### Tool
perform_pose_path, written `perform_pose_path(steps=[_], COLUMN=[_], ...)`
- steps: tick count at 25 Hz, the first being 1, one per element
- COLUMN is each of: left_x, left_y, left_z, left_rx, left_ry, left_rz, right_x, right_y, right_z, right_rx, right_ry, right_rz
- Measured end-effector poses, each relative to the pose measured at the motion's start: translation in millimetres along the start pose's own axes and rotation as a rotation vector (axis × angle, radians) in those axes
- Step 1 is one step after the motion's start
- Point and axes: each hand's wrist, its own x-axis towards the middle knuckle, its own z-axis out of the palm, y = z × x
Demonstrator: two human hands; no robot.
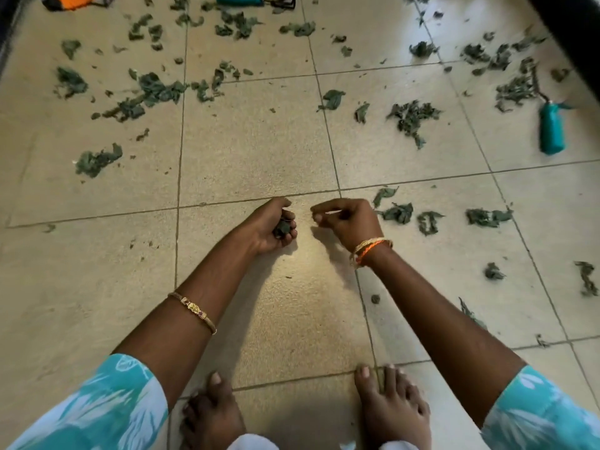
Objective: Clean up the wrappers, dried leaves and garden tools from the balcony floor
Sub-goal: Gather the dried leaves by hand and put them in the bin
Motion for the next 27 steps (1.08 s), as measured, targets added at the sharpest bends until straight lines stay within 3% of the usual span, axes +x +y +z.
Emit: perform_pose_path(steps=[3,7,11,13,15,17,20,22,27], left_x=[-7.1,-10.0,-1.2,7.2,12.8,12.6,10.1,11.5,23.8], left_y=[-0.9,-0.6,-7.4,-8.6,-4.9,2.1,8.8,10.1,6.2], left_z=[28.7,63.5,83.4,87.9,89.4,87.9,81.0,76.6,73.7], left_rx=[-0.004,-0.095,-0.105,-0.038,0.034,0.065,0.095,0.1,0.049], left_ry=[-0.093,-0.234,-0.217,-0.176,-0.194,-0.231,-0.21,-0.196,-0.146], left_rz=[-0.007,-0.019,-0.007,0.018,0.028,0.02,0.013,0.015,0.041], right_x=[-3.3,-19.0,-32.3,-34.8,-30.7,-14.6,12.1,16.2,-4.1], right_y=[-16.4,-16.8,-3.6,0.0,7.3,23.3,41.7,52.5,67.9], right_z=[-27.6,-42.0,-43.2,-48.2,-61.9,-80.8,-100.8,-97.0,-84.1], right_rx=[0.189,-0.141,-0.464,-0.337,-0.209,-0.331,-0.742,-0.855,-0.768], right_ry=[-0.091,-0.005,-0.043,-0.003,0.135,0.195,-0.093,-0.213,0.046], right_rz=[0.044,-0.15,-0.287,-0.253,-0.154,-0.105,-0.05,-0.089,-0.305])
